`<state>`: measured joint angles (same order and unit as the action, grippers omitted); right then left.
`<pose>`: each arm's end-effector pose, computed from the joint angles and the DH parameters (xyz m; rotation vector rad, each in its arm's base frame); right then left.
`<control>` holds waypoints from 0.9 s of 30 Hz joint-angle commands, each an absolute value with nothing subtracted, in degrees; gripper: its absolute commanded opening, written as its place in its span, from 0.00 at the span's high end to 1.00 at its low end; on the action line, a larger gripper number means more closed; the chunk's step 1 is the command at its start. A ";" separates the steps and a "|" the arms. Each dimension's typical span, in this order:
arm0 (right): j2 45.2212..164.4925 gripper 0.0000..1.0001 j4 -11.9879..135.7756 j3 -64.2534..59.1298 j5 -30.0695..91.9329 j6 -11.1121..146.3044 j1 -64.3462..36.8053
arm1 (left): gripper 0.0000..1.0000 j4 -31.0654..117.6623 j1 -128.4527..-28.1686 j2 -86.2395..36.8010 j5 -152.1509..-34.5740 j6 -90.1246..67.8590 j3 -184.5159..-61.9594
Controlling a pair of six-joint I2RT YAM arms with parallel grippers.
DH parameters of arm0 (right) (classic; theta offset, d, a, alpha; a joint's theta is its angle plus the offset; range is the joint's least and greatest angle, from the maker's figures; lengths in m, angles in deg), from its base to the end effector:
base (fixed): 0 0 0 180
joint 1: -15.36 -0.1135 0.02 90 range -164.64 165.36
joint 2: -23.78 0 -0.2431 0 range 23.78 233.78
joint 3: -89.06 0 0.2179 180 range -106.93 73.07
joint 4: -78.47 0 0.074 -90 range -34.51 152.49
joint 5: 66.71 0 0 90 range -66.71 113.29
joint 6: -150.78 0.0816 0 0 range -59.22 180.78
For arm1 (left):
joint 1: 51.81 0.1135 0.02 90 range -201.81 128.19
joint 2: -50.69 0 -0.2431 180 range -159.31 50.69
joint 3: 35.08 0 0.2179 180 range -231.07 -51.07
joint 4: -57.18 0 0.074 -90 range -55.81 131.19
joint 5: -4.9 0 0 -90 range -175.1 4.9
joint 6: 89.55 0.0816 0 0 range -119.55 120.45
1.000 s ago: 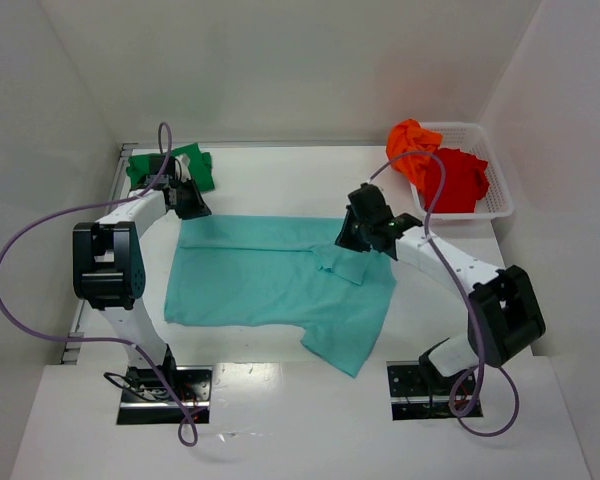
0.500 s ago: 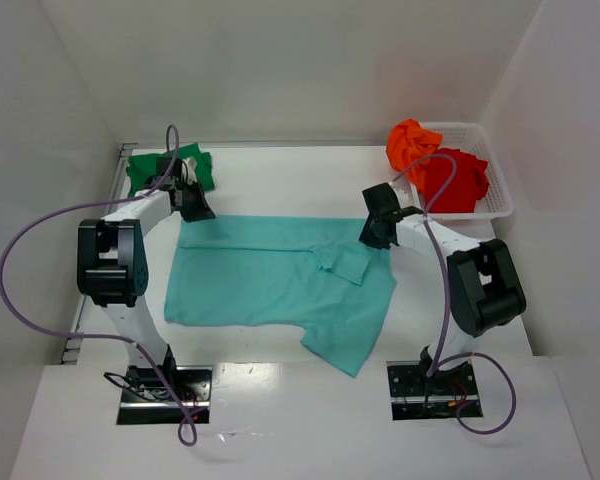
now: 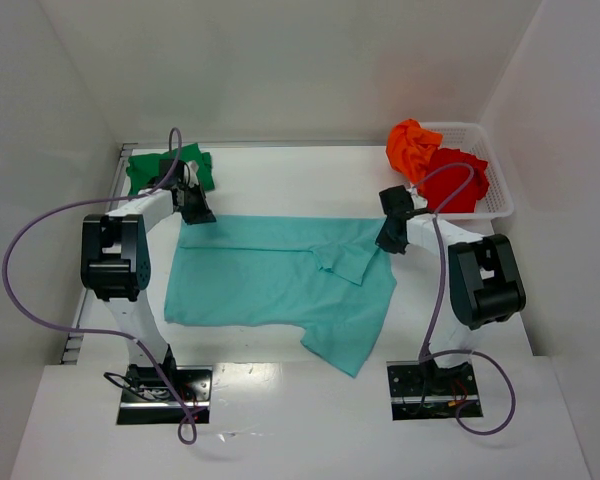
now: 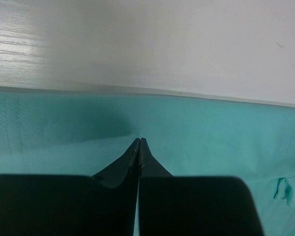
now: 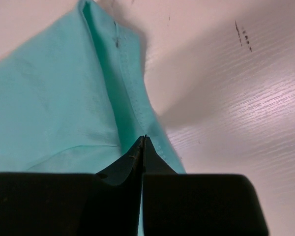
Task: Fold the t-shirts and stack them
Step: Fold the flattened tshirt in 1/3 of the way
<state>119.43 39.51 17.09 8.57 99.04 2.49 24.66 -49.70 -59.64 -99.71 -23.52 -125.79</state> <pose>0.3105 0.0497 0.1321 0.6519 2.5215 -0.0299 0.4041 -0.0057 0.1475 -0.4568 2.4594 -0.4771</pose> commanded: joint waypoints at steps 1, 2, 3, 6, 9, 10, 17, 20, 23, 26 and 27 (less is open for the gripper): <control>121.07 1.00 38.68 17.44 8.52 99.19 2.44 | 1.00 24.50 -49.70 -60.41 -99.60 -22.93 -128.32; 121.07 1.00 38.15 16.92 8.53 99.19 2.44 | 1.00 24.50 -49.70 -60.41 -99.60 -22.93 -128.32; 120.11 1.00 38.14 16.21 8.53 99.19 2.44 | 1.00 24.50 -49.70 -60.41 -99.60 -22.93 -128.32; 115.20 0.91 37.62 14.63 9.13 98.05 2.44 | 1.00 24.50 -49.70 -60.41 -99.60 -22.93 -128.32; 109.66 0.61 38.76 14.63 10.55 97.34 2.44 | 1.00 24.50 -49.70 -60.41 -100.13 -22.93 -128.32; 108.08 0.55 39.63 14.63 11.94 97.34 2.44 | 1.00 24.50 -49.70 -60.41 -100.13 -22.93 -128.32; 108.76 0.46 45.44 19.10 18.27 97.34 2.44 | 1.00 24.50 -49.70 -60.93 -100.66 -22.93 -128.32; 112.01 0.46 46.14 19.63 19.07 97.34 2.44 | 1.00 24.50 -49.70 -60.93 -100.66 -22.93 -128.85; 113.68 0.46 46.14 20.16 19.08 97.34 2.44 | 1.00 24.50 -49.70 -60.93 -100.66 -22.93 -128.85; 114.21 0.46 46.14 20.68 18.54 97.87 2.44 | 1.00 24.50 -49.70 -61.46 -100.66 -23.46 -128.85; 114.22 0.46 46.14 20.69 18.54 97.87 2.44 | 1.00 24.50 -49.70 -61.46 -100.66 -23.46 -128.85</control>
<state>114.06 44.05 20.47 18.62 97.77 2.49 24.29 -49.70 -60.20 -99.80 -23.67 -126.99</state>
